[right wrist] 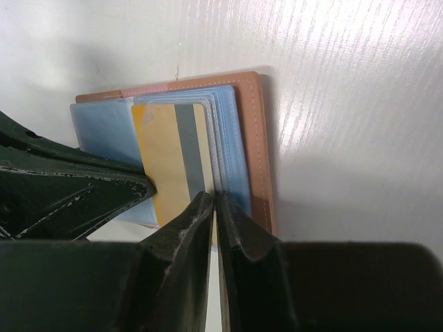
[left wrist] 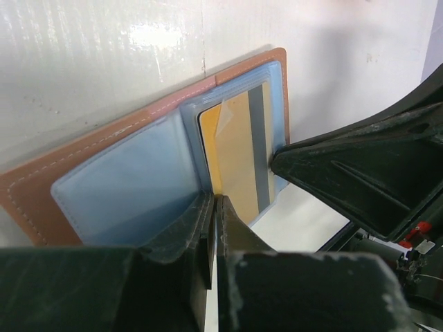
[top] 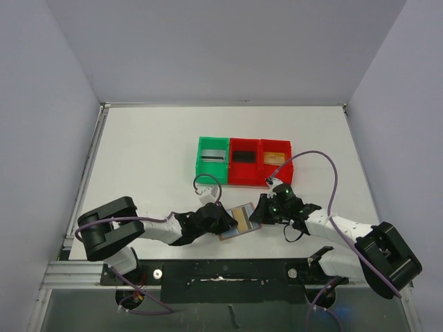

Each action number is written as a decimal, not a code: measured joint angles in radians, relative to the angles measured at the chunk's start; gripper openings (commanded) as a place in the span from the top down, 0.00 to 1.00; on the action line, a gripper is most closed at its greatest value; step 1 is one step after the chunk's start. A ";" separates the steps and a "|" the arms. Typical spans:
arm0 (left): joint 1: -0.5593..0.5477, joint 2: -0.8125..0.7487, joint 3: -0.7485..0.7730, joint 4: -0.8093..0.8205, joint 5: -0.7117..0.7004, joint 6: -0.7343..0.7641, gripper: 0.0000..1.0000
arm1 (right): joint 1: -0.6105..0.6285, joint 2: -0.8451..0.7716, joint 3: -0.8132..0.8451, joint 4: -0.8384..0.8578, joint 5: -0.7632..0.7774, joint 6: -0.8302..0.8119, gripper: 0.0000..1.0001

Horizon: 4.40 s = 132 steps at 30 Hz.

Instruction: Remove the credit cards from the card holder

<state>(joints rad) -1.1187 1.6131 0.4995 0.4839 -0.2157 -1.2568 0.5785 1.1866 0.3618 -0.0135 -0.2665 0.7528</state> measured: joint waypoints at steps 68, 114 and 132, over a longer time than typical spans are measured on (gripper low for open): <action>0.000 0.013 -0.101 0.212 0.001 -0.077 0.66 | 0.031 0.031 -0.008 0.109 -0.019 0.069 0.75; -0.028 0.055 -0.179 0.377 -0.031 -0.114 1.00 | 0.032 0.015 -0.091 0.229 -0.056 0.138 0.78; -0.028 -0.130 -0.236 0.217 -0.055 -0.118 1.00 | 0.023 0.015 -0.072 0.187 -0.058 0.120 0.77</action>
<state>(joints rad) -1.1465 1.4826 0.2638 0.7013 -0.2703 -1.3746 0.6018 1.2015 0.2901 0.1734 -0.3244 0.8726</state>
